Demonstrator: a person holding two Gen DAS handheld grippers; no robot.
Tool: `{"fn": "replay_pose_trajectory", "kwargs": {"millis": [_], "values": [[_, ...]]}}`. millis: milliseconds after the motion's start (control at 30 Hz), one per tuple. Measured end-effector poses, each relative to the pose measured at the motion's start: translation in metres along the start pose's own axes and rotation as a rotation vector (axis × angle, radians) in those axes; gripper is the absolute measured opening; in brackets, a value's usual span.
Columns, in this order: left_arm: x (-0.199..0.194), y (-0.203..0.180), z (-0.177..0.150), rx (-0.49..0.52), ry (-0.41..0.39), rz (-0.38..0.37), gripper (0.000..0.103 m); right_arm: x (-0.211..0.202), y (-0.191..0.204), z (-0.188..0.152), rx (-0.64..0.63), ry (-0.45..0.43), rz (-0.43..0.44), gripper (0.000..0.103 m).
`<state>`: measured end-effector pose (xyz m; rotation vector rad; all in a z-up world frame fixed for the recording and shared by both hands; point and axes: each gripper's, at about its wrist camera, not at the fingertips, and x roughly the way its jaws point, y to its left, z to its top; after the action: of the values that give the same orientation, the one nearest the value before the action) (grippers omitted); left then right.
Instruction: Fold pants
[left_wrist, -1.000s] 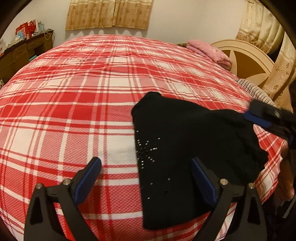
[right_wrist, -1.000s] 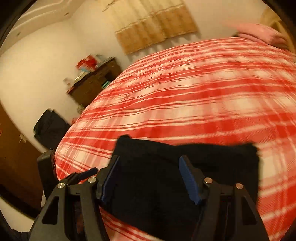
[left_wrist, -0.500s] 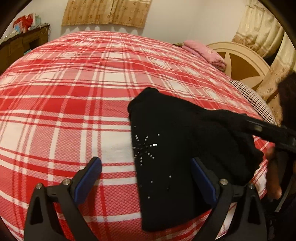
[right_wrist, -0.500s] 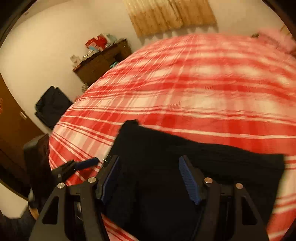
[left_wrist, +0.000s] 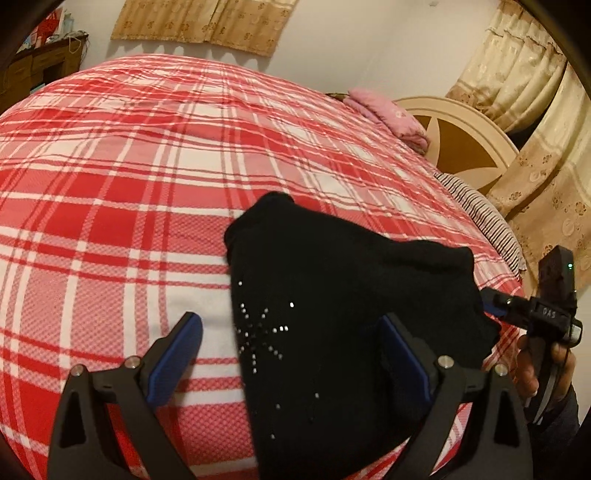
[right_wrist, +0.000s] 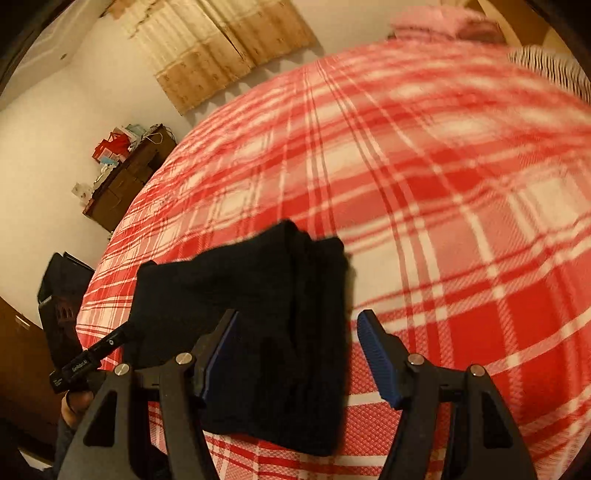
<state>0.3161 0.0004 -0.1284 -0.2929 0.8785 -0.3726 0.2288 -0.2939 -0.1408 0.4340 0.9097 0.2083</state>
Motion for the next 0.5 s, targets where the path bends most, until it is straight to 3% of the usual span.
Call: {"fn": "replay_pose_trajectory", "kwargs": {"millis": [167, 233, 367, 500], "values": [[0.007, -0.009, 0.003, 0.038, -0.003, 0.005, 0.095, 0.022, -0.005, -0.003, 0.029, 0.012, 0.032, 0.066], [0.009, -0.012, 0.003, 0.051, 0.005, -0.018, 0.079, 0.025, -0.007, -0.005, 0.053, 0.005, 0.042, 0.066], [0.011, -0.017, 0.001, 0.071, 0.000, -0.010, 0.079, 0.026, -0.002, -0.009, 0.026, 0.011, 0.042, 0.066], [0.008, -0.014, -0.001, 0.061, -0.014, -0.006, 0.069, 0.027, 0.002, -0.013, 0.003, 0.004, 0.043, 0.054]]}}
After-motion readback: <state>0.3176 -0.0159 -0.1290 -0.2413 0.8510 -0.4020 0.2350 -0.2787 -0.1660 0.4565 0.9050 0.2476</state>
